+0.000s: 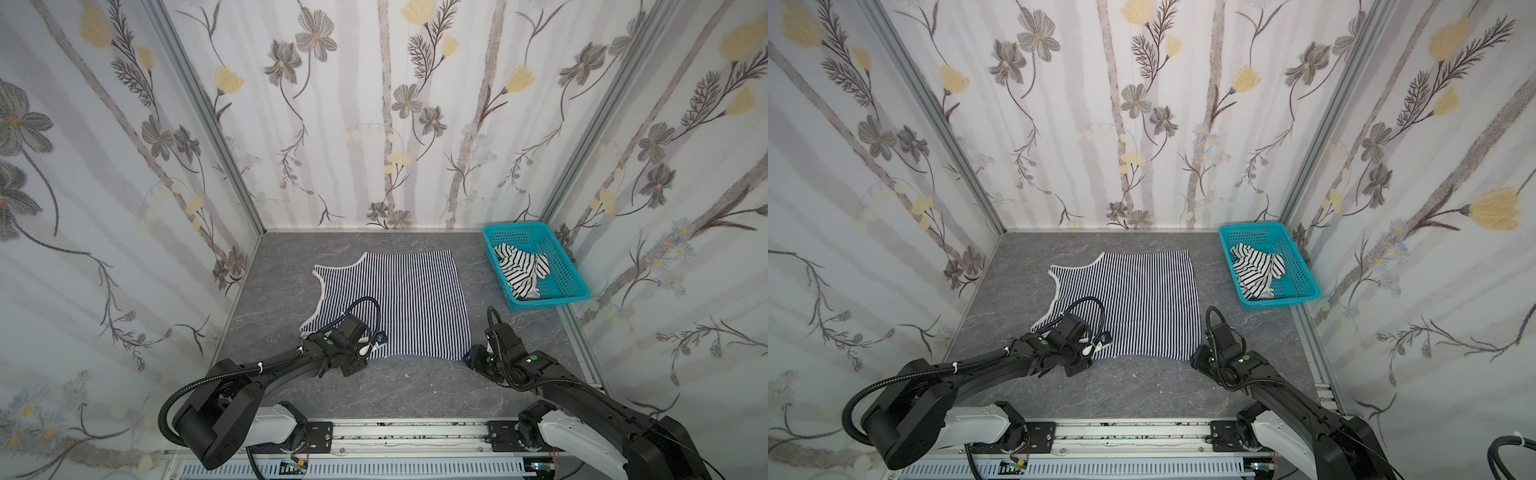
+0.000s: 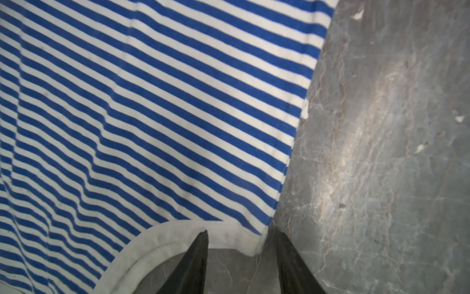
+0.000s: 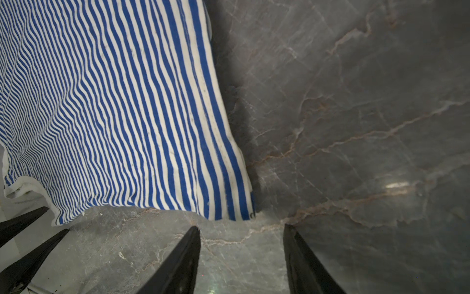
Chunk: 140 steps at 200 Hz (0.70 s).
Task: Fold and stack tank tops
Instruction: Fold the tank top at the center of the table.
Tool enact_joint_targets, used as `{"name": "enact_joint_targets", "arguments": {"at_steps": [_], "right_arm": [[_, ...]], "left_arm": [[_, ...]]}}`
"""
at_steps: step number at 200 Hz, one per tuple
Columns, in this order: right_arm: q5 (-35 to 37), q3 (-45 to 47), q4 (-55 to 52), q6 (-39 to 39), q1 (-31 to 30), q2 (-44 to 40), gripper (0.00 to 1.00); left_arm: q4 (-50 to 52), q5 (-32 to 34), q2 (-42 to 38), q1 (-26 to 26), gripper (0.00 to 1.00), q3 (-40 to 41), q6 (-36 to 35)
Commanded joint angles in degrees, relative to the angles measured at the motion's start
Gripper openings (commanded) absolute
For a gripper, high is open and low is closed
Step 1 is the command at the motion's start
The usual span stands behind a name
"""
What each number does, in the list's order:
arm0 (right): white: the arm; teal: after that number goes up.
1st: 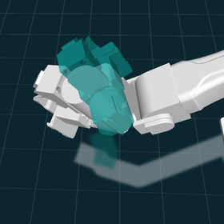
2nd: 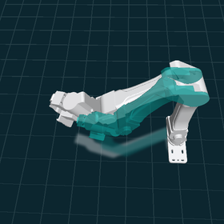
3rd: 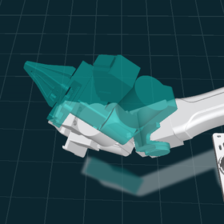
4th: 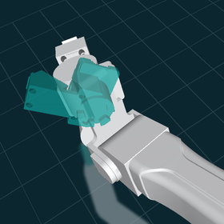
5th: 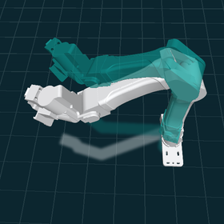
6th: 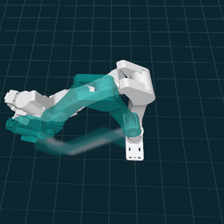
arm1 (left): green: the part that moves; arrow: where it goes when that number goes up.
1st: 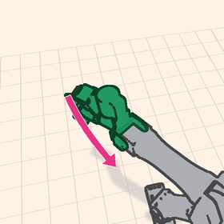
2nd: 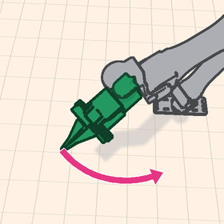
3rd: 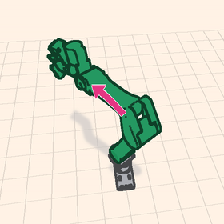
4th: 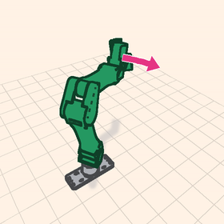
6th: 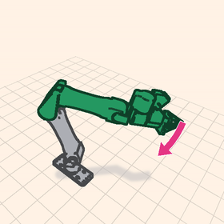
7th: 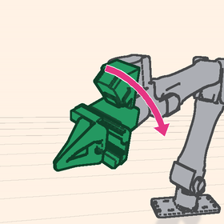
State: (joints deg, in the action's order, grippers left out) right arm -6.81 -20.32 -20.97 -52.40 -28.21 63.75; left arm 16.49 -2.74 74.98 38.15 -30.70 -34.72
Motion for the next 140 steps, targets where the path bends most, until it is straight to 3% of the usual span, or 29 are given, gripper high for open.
{"name": "enact_joint_targets", "arguments": {"at_steps": [1, 51, 98, 140], "right_arm": [[1.3, -0.3, 0.6, -0.1, 0.1, 0.3, 0.54], [1.5, -0.1, 0.4, -0.1, 0.5, -0.2, 0.52], [1.6, -0.7, 2.1, 0.8, 0.9, 3.0, 0.58], [-0.8, -1.6, 6.1, 1.0, 1.2, 6.6, 0.55]], "left_arm": [[3.4, -1.0, 1.8, -0.2, 0.39, -0.2, -1.8], [3.8, -0.6, 3.0, -0.3, 0.23, -0.2, -2.8], [5.6, -1.8, 0.4, -0.3, 0.07, -0.5, -2.4], [5.9, -2.3, -0.6, -0.3, 0.06, -1.2, -1.3]]}}
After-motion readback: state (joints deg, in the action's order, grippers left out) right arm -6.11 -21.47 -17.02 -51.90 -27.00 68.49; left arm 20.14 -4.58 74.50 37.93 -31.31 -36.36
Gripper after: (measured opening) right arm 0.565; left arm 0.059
